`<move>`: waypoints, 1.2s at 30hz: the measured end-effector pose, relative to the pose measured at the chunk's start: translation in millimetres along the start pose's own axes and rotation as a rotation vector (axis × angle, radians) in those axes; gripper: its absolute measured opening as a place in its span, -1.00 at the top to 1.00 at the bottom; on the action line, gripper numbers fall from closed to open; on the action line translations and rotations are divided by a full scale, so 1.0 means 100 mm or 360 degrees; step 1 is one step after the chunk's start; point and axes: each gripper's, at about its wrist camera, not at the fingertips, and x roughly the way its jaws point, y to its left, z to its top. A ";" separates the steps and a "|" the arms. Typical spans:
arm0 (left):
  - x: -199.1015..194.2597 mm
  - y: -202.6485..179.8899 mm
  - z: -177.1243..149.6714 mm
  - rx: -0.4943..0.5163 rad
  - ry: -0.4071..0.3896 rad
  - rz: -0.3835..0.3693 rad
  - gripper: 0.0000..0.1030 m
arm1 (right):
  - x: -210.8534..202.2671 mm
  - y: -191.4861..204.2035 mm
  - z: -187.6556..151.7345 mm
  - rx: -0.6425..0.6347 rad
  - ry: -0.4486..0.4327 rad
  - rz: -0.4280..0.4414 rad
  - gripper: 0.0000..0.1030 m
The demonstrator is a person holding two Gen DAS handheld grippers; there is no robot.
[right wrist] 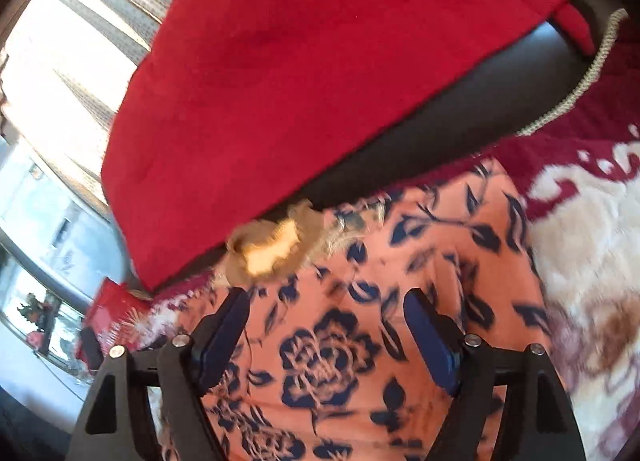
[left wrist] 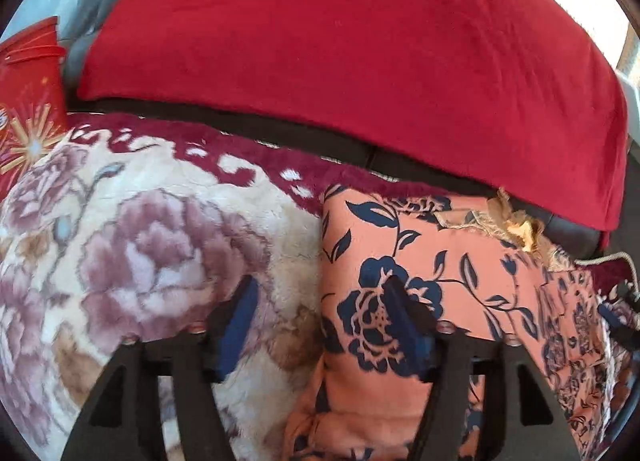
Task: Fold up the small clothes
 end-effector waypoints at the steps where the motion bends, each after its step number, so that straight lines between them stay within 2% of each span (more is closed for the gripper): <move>1: 0.13 0.00 0.04 -0.0016 0.0053 0.0037 -0.32 | 0.09 -0.07 0.02 0.0026 0.0024 -0.0045 -0.70; 2: 0.31 0.03 0.07 -0.0029 0.0124 0.0096 -0.37 | 0.24 -0.19 0.04 0.0056 0.0101 -0.0111 -0.69; 4: 0.37 0.02 0.13 -0.0018 0.0107 0.0111 -0.38 | 0.22 -0.26 0.04 0.0111 0.0060 -0.0088 -0.65; 5: 0.30 -0.02 0.16 -0.0012 0.0110 0.0120 -0.37 | 0.11 -0.20 0.04 0.0135 0.0038 -0.0077 -0.69; 7: 0.09 -0.02 0.15 -0.0021 0.0040 0.0056 -0.37 | -0.10 -0.07 -0.05 0.0069 -0.0007 -0.0044 -0.69; 10: -0.34 0.04 -0.03 0.0021 -0.0067 0.0010 -0.40 | -0.51 0.01 -0.37 -0.0048 -0.0037 -0.0100 -0.69; 13: -0.78 0.19 -0.31 0.0012 -0.0132 -0.0035 -0.53 | -1.07 -0.04 -0.87 -0.0108 -0.0053 -0.0177 -0.69; 18: -1.59 0.43 -1.00 -0.0060 -0.0218 -0.0116 -0.69 | -1.85 -0.17 -1.59 -0.0096 -0.0079 -0.0249 -0.69; 21: -1.86 0.42 -1.29 -0.0044 -0.0232 -0.0152 -0.74 | -2.21 -0.24 -1.91 -0.0078 -0.0074 -0.0293 -0.69; 25: -2.05 0.40 -1.59 -0.0020 -0.0186 -0.0211 -0.76 | -2.37 -0.41 -2.26 0.0010 -0.0016 -0.0255 -0.69; 30: -1.96 0.47 -1.88 -0.0048 -0.0055 -0.0220 -0.76 | -2.16 -0.71 -2.49 0.0231 0.0117 -0.0166 -0.66; 33: -1.90 0.55 -1.99 -0.0089 0.0021 -0.0176 -0.76 | -2.13 -0.72 -2.58 0.0232 0.0134 -0.0148 -0.34; 34: -1.90 0.58 -2.02 -0.0116 0.0033 -0.0178 -0.76 | -2.14 -0.70 -2.60 0.0216 0.0146 -0.0121 -0.03; 35: -1.90 0.62 -2.05 -0.0137 0.0041 -0.0176 -0.76 | -2.14 -0.70 -2.61 0.0204 0.0168 -0.0117 0.15; 36: -1.89 0.63 -2.07 -0.0140 0.0045 -0.0168 -0.76 | -2.16 -0.71 -2.64 0.0194 0.0177 -0.0132 0.17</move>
